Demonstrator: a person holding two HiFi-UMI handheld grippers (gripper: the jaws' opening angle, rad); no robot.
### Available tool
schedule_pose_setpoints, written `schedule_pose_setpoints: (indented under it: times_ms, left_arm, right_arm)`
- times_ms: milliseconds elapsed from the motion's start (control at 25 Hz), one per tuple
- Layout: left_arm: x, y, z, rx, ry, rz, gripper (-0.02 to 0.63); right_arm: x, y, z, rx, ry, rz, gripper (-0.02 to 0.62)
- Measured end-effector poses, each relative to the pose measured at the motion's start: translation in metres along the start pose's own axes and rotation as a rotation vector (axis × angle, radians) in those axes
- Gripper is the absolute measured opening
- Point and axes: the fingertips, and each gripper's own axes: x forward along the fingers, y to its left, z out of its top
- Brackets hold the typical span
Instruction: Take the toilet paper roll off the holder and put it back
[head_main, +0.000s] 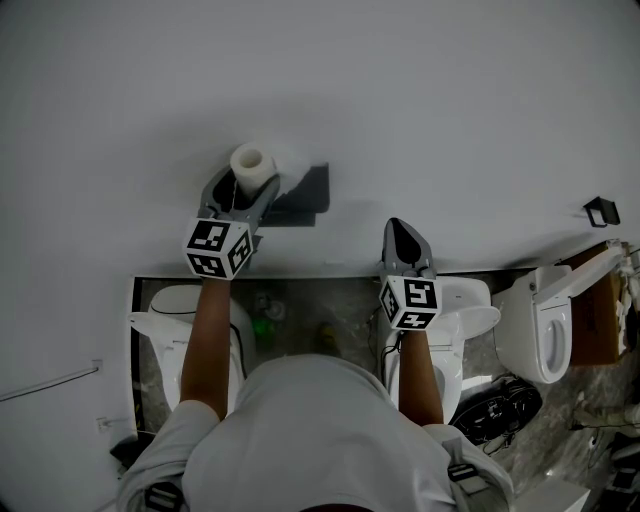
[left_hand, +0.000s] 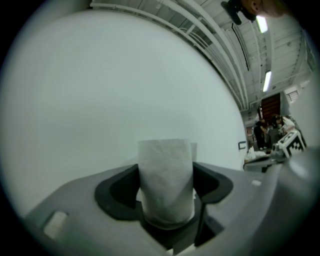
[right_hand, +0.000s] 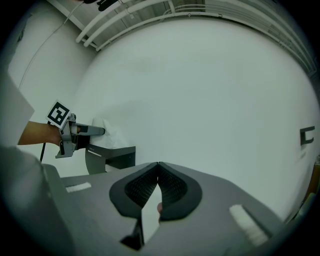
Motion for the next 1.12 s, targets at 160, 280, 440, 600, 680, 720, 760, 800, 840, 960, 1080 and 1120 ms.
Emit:
schedule_pose_setpoints:
  times_ms: [160, 280, 440, 600, 680, 720, 760, 800, 840, 960, 1080, 1120]
  left_arm:
    - [-0.001, 0.0, 0.0, 0.004, -0.01, 0.0, 0.313]
    - [0.0, 0.0, -0.001, 0.009, -0.007, 0.0, 0.313]
    - [-0.001, 0.0, 0.0, 0.019, 0.006, 0.002, 0.317]
    - [-0.007, 0.0, 0.0, 0.012, 0.001, -0.006, 0.328]
    - [-0.012, 0.001, 0.001, 0.005, -0.004, -0.007, 0.33]
    - [-0.013, 0.0, 0.0, 0.005, -0.004, -0.008, 0.331]
    - [-0.015, 0.0, 0.0, 0.006, -0.002, -0.012, 0.331]
    - [-0.017, -0.002, -0.001, 0.007, 0.0, -0.017, 0.333]
    - [-0.02, -0.003, -0.001, 0.009, 0.003, -0.021, 0.333]
    - [-0.031, -0.004, -0.002, 0.011, 0.004, -0.016, 0.333]
    - [-0.043, -0.002, -0.002, 0.005, 0.002, -0.009, 0.333]
    - [-0.047, -0.002, -0.003, 0.005, 0.0, -0.007, 0.333]
  right_arm:
    - [0.003, 0.003, 0.0, -0.001, 0.001, 0.004, 0.0]
    - [0.004, 0.004, 0.0, -0.001, 0.0, 0.006, 0.0]
    - [0.003, 0.007, 0.002, -0.002, -0.002, 0.007, 0.0]
    - [0.001, 0.009, 0.002, -0.002, -0.001, 0.005, 0.0]
    - [-0.001, 0.012, 0.002, -0.004, -0.002, 0.008, 0.0]
    - [-0.001, 0.014, 0.002, -0.005, -0.003, 0.01, 0.0]
    - [-0.001, 0.015, 0.002, -0.006, -0.004, 0.012, 0.0]
    - [-0.001, 0.016, 0.002, -0.007, -0.004, 0.014, 0.0]
    - [-0.002, 0.018, 0.003, -0.007, -0.005, 0.016, 0.0]
    - [-0.003, 0.024, 0.005, -0.007, -0.007, 0.024, 0.0]
    - [-0.005, 0.033, 0.005, -0.008, -0.008, 0.034, 0.0]
    - [-0.005, 0.036, 0.004, -0.009, -0.007, 0.037, 0.0]
